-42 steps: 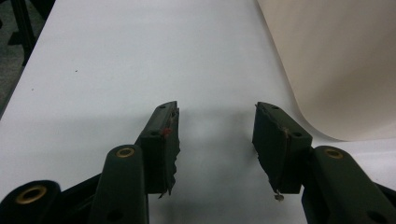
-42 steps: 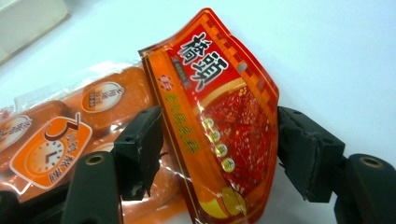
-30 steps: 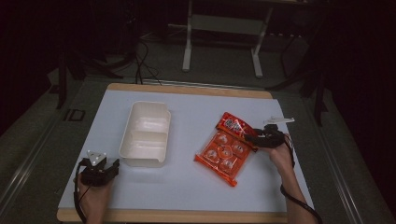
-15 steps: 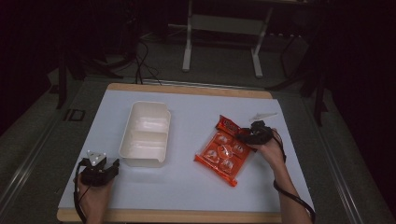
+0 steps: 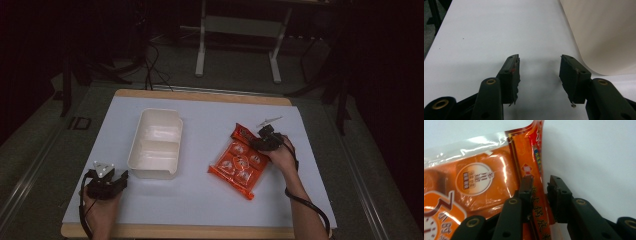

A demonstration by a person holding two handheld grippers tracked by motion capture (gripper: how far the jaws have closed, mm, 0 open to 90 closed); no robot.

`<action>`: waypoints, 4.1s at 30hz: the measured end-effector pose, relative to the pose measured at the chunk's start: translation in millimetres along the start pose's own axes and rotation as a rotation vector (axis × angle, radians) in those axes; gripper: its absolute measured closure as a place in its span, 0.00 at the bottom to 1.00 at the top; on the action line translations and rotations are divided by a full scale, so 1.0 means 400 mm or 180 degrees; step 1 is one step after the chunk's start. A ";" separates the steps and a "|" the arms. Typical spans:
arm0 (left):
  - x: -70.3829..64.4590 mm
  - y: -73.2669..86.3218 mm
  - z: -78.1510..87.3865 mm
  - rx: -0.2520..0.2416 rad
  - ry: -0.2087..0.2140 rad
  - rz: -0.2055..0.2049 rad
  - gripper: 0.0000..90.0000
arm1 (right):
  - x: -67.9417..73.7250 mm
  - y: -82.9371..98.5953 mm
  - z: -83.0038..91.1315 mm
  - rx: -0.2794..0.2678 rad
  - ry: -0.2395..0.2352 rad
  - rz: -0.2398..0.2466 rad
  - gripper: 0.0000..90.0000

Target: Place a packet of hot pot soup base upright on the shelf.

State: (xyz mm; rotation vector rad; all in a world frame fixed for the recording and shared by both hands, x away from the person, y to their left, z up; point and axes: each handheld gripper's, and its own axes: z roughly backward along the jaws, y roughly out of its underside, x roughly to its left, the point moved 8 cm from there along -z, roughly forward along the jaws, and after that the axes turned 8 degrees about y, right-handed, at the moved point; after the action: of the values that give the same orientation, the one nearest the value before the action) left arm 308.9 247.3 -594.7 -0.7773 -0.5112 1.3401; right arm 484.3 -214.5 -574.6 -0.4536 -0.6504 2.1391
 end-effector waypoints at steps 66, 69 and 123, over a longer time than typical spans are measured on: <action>-0.002 0.001 0.000 0.0012 -0.0001 -0.0018 0.56 | -0.050 -0.213 0.285 -0.0466 0.0316 0.0174 1.00; -0.002 0.001 0.000 0.0008 0.0001 -0.0015 0.56 | -0.032 -0.236 0.312 -0.0551 0.0235 0.0215 1.00; -0.004 0.001 0.000 0.0008 -0.0001 -0.0029 0.56 | 0.135 -0.223 0.307 -0.0189 -0.0567 0.0413 1.00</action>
State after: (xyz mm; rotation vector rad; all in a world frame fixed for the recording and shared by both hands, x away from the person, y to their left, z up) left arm 308.3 245.8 -594.7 -0.7719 -0.5128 1.3324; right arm 443.4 -160.6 -428.5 -0.3474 -0.8054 2.3063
